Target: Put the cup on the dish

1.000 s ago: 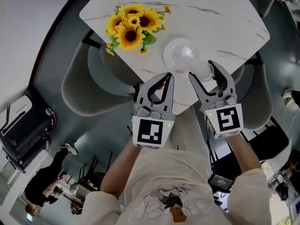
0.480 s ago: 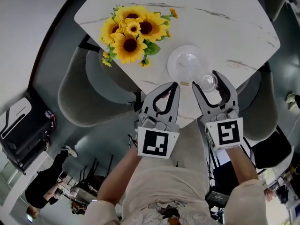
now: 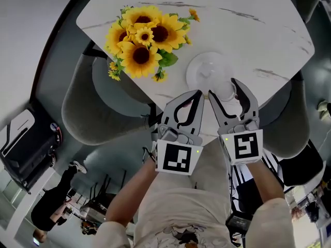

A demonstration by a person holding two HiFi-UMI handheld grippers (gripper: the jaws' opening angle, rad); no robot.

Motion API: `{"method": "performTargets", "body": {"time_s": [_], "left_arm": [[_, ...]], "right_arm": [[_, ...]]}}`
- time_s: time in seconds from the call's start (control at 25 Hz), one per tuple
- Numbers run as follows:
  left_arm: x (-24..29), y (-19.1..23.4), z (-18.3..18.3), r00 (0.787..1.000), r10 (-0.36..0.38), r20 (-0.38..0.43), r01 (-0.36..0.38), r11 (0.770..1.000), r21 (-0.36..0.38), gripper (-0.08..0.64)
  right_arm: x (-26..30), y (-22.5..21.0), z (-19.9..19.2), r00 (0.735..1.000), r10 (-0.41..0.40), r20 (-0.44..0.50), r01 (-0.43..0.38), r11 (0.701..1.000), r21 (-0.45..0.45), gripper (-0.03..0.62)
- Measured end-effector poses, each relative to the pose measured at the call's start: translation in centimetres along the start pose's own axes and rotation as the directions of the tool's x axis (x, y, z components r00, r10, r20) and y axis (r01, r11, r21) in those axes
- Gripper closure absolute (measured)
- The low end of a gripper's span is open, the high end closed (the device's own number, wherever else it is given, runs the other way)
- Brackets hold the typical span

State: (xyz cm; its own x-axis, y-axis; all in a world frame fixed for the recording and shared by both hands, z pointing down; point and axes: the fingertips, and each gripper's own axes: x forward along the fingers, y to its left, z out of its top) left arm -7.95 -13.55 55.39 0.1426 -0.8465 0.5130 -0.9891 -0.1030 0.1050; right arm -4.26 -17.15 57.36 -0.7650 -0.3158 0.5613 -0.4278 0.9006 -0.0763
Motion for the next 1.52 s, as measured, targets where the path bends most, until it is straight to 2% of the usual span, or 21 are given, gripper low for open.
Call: {"method": "performTargets", "body": {"time_s": [0.28, 0.76, 0.96, 1.16, 1.28, 1.44, 1.52], "left_arm": [[1.4, 1.2, -1.3, 1.000, -0.001, -0.020, 0.001, 1.000, 0.002, 0.557], [2.1, 1.4, -1.9, 0.999, -0.019, -0.025, 0.019, 1.000, 0.001, 0.557], [2.0, 1.3, -2.4, 0.999, -0.016, -0.035, 0.016, 1.000, -0.011, 0.557], [1.9, 1.4, -2.1, 0.999, -0.018, -0.029, 0.018, 1.000, 0.006, 0.557], [1.7, 1.1, -2.6, 0.999, -0.010, -0.042, 0.010, 1.000, -0.020, 0.557], [1.5, 1.2, -1.7, 1.000, -0.012, -0.018, 0.012, 1.000, 0.008, 0.557], [1.3, 1.1, -1.8, 1.000, -0.013, -0.019, 0.013, 1.000, -0.004, 0.557]], "right_arm": [[1.5, -0.3, -1.2, 0.999, -0.004, -0.036, 0.005, 1.000, 0.015, 0.321], [2.2, 0.0, -1.3, 0.999, -0.007, -0.043, 0.007, 1.000, -0.002, 0.321], [2.3, 0.2, -0.8, 1.000, -0.002, -0.018, 0.001, 0.998, -0.062, 0.321], [2.2, 0.4, -0.6, 1.000, 0.019, -0.004, -0.019, 0.998, -0.051, 0.321], [2.0, 0.4, -0.7, 1.000, 0.017, -0.006, -0.017, 0.999, -0.041, 0.321], [1.8, 0.4, -0.3, 1.000, 0.020, 0.003, -0.020, 1.000, -0.023, 0.319], [1.6, 0.5, -0.2, 1.000, 0.021, 0.006, -0.021, 1.000, -0.012, 0.319]]}}
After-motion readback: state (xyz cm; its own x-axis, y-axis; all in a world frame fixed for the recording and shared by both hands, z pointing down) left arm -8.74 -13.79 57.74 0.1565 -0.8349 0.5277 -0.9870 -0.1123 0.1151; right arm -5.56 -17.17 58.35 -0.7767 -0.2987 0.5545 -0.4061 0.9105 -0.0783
